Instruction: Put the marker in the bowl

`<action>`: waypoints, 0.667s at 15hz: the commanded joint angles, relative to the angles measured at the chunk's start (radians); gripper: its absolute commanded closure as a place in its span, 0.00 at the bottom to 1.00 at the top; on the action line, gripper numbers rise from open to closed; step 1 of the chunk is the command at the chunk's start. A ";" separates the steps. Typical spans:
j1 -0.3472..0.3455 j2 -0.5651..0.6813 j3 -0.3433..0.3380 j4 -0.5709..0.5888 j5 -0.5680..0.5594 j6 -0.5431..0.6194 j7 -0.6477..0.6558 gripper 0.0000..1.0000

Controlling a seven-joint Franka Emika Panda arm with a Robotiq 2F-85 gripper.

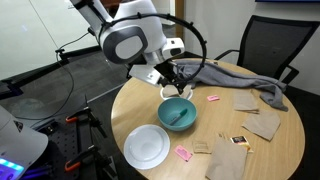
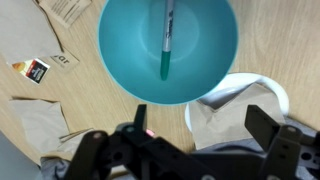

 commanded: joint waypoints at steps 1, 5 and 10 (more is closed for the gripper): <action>0.041 -0.192 -0.008 -0.067 0.010 -0.236 0.052 0.00; 0.075 -0.327 -0.003 -0.046 0.096 -0.535 0.020 0.00; 0.120 -0.410 -0.027 -0.015 0.127 -0.733 0.018 0.00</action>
